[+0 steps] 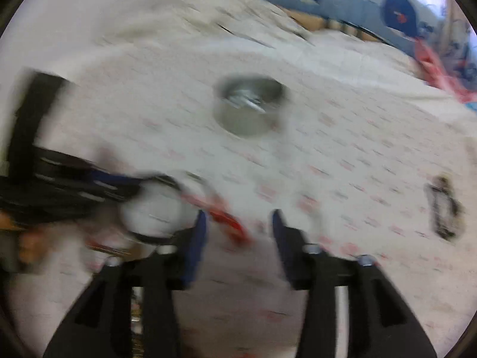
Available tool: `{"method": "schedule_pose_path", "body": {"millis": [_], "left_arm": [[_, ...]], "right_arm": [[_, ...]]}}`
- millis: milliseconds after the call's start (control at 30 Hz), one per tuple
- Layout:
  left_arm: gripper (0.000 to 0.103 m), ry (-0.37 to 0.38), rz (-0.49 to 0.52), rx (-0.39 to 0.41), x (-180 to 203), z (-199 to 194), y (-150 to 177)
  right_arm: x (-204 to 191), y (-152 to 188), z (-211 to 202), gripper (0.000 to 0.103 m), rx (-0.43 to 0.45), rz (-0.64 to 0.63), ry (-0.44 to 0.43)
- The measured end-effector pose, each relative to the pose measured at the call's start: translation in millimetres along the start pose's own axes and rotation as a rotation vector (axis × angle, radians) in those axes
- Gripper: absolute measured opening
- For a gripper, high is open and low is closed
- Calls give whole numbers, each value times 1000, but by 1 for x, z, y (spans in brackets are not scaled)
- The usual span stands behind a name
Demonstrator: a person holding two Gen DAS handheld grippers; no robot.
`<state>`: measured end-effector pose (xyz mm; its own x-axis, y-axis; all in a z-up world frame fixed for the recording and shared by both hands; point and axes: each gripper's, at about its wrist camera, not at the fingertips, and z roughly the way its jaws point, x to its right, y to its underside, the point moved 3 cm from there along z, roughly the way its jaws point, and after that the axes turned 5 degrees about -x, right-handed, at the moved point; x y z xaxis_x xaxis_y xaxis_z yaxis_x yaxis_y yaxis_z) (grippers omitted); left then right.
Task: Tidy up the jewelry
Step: 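Grasp the black braided bracelet with the left gripper, then carry the black bracelet into the silver tin and open the left gripper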
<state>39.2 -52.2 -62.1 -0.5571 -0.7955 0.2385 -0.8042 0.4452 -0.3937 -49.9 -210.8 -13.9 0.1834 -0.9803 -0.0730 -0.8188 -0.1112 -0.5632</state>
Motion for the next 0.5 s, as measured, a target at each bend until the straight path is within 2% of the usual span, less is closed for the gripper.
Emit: {"method": "schedule_pose_path", "body": {"millis": [67, 233, 300, 367, 433, 500], "left_arm": [[9, -1, 0, 3, 1, 0, 0], [10, -3, 7, 4, 4, 0, 0], [10, -4, 9, 5, 4, 0, 1], [10, -3, 11, 4, 4, 0, 0], [10, -2, 12, 3, 4, 0, 1], [10, -1, 15, 4, 4, 0, 1]], "right_arm": [[-19, -1, -1, 51, 14, -58, -43], [-56, 1, 23, 48, -21, -171, -3], [-62, 5, 35, 41, -50, -196, 16], [-56, 8, 43, 18, -70, -182, 15], [-52, 9, 45, 10, -73, -161, 12], [-47, 7, 38, 8, -52, -125, -26]]}}
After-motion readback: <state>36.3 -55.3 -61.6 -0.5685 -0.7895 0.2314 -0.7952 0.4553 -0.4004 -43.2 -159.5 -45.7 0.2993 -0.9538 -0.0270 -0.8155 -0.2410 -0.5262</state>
